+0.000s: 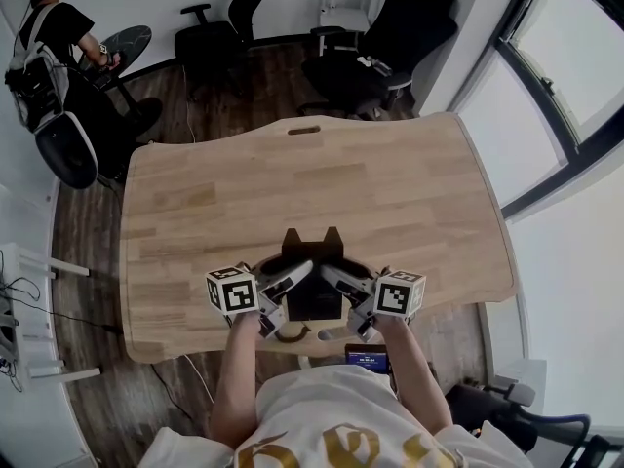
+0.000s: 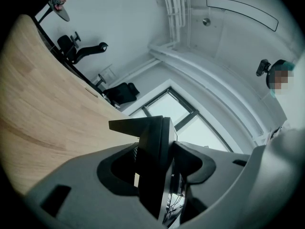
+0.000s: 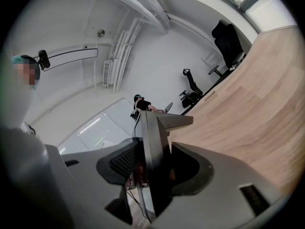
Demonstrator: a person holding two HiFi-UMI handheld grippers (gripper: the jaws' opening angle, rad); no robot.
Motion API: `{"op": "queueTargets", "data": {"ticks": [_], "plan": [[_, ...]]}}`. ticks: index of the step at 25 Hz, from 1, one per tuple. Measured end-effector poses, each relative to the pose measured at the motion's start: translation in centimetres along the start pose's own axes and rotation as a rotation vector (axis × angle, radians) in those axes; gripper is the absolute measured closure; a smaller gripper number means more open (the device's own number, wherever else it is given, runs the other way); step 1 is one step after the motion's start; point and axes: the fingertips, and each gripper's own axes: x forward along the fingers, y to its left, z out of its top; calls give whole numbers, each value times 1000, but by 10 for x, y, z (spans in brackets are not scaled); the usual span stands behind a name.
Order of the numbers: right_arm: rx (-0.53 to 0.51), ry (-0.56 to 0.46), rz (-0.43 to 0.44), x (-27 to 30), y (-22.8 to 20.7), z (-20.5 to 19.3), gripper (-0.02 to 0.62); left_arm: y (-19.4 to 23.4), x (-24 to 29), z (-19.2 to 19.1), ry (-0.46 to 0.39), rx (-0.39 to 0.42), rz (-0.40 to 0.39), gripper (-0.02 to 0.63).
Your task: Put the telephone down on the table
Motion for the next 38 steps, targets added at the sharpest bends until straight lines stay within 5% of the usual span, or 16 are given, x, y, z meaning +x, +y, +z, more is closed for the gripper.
{"op": "queueTargets", "data": {"ticks": [38], "plan": [[163, 158, -49, 71, -127, 0, 380, 141, 41, 1, 20, -210, 94, 393]]}}
